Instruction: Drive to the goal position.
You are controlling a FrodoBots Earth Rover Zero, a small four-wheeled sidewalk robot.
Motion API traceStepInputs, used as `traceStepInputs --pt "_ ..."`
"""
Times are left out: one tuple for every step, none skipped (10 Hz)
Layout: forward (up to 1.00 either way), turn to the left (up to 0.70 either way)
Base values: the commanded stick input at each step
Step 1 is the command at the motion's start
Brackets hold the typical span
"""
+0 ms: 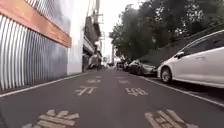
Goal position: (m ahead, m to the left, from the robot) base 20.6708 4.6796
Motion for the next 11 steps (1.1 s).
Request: traceStepInputs --pt "0.7 0.0" --pt "0.7 0.0" --pt "0.7 0.0" --pt "0.7 0.0" --pt "0.7 0.0" --pt "0.7 0.0" --pt "0.7 0.0" --pt "0.7 0.0" --pt "0.7 0.0" --pt "0.7 0.0" --pt "0.7 0.0"
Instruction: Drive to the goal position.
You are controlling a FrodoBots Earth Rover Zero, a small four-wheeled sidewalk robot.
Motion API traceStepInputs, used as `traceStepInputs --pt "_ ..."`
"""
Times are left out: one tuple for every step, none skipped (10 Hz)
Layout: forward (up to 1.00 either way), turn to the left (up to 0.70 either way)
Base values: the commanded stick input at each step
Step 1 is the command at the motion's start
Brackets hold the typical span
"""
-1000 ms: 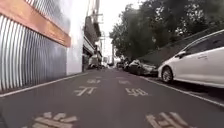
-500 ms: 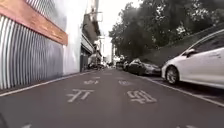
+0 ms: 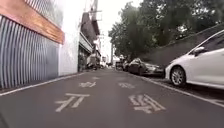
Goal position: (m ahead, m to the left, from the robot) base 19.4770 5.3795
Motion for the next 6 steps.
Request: traceStepInputs --pt "0.7 0.0" --pt "0.7 0.0" --pt "0.7 0.0" --pt "0.7 0.0" --pt "0.7 0.0" --pt "0.7 0.0"
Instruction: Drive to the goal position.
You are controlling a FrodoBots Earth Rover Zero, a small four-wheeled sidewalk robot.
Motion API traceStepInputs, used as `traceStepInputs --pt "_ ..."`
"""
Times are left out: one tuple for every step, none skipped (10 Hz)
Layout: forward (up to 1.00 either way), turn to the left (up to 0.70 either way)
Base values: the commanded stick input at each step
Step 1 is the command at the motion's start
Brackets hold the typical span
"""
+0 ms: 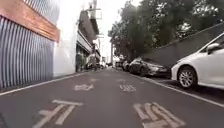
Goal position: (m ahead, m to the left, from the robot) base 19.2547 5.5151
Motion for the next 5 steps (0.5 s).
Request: traceStepInputs --pt "0.7 0.0" --pt "0.7 0.0" --pt "0.7 0.0" --pt "0.7 0.0" --pt "0.7 0.0"
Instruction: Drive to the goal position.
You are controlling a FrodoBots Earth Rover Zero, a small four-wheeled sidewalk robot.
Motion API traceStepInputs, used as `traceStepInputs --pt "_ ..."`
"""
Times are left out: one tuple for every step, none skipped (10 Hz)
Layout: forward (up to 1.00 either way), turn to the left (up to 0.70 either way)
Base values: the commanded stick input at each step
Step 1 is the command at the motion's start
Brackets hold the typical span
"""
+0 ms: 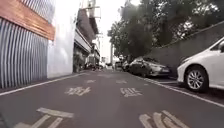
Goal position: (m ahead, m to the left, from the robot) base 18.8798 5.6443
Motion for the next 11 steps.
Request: traceStepInputs --pt "0.7 0.0" --pt "0.7 0.0" --pt "0.7 0.0" --pt "0.7 0.0" --pt "0.7 0.0" --pt "0.7 0.0" --pt "0.7 0.0" --pt "0.7 0.0" --pt "0.7 0.0" --pt "0.7 0.0" --pt "0.7 0.0"
